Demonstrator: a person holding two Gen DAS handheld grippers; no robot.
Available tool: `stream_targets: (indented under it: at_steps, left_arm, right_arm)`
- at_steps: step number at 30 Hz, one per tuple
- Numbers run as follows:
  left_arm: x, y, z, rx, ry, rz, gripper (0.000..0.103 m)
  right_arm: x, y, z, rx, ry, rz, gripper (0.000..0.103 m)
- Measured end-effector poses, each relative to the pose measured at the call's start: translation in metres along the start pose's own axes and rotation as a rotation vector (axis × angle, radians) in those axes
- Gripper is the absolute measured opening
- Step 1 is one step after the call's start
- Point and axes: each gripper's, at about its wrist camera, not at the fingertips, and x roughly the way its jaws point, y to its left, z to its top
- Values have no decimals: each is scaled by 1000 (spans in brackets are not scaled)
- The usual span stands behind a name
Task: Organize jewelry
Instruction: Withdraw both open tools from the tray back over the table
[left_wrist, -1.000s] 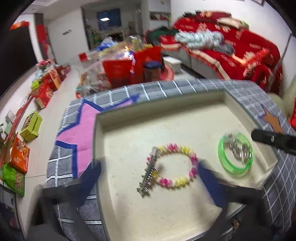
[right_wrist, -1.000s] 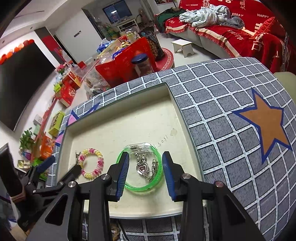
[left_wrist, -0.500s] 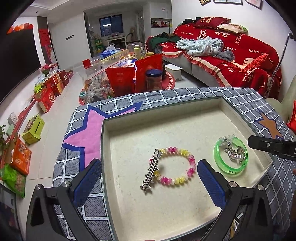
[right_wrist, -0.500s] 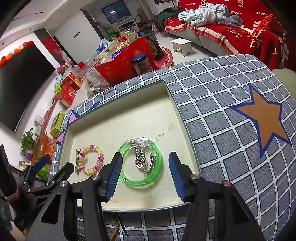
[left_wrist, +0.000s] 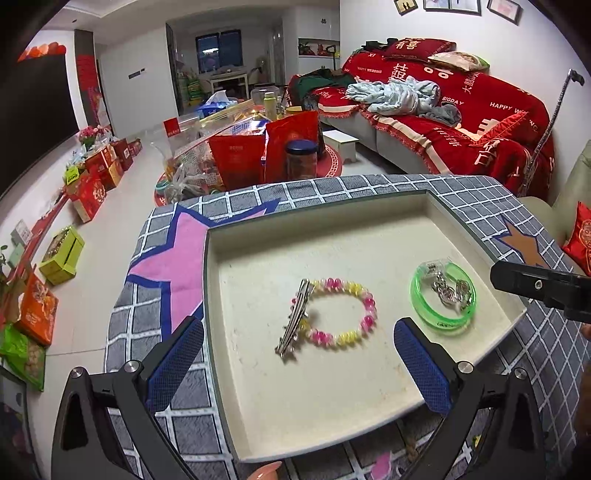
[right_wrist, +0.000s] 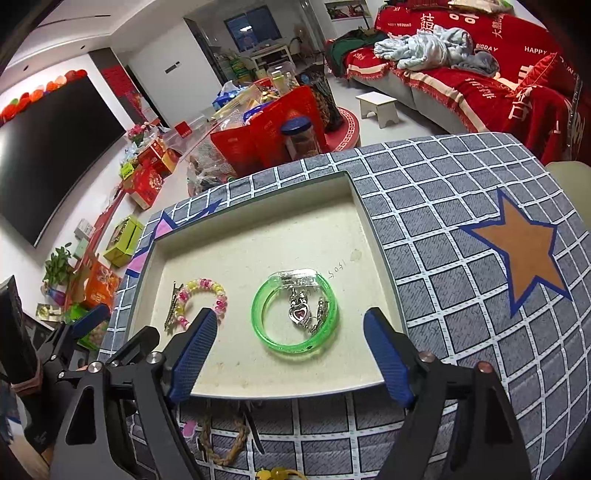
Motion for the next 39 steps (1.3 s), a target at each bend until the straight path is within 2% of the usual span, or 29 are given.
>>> stream_targets:
  at_steps: [5,6,7,8,13,16,26,30,34,39]
  left_arm:
    - [-7,5,-8,-30,24,-30,103]
    - [-10,6,-10,-34,26,-34,103]
    - [-13,7,-13,-33,28,-36,103]
    - [-15,7,-15,-32,28,-32,103]
    - [-34,3,-31,2,14,13,103]
    - [-44,1,-41,12,11,6,103]
    - [-78,-3,-79,26,12,50,103]
    - [-85,-2,-97,6,59,-5,103]
    - [-93,-4,-116,-19,92,-27,103]
    - [-101,-8,-141,-49,128,-36,103]
  right_arm:
    - [-8,1,-6,0,-22,16,88]
    - [-10,2,-8,-1,-23,22,92]
    - [-11,2,-10,-2,-22,29,102]
    - [-13,3,-12,-4,-28,36,103]
    - [-22,7,-22,-19,-39,55,103]
    - [-30,10,-27,-25,-39,63,103]
    - [-67,16,-67,-115,-51,-36,103]
    - [-79,5,-86,-82,-34,-22,103]
    - [-88,-3,-103,-58,7,4,103]
    - [-97,-14,-132,-48,28,-34,103]
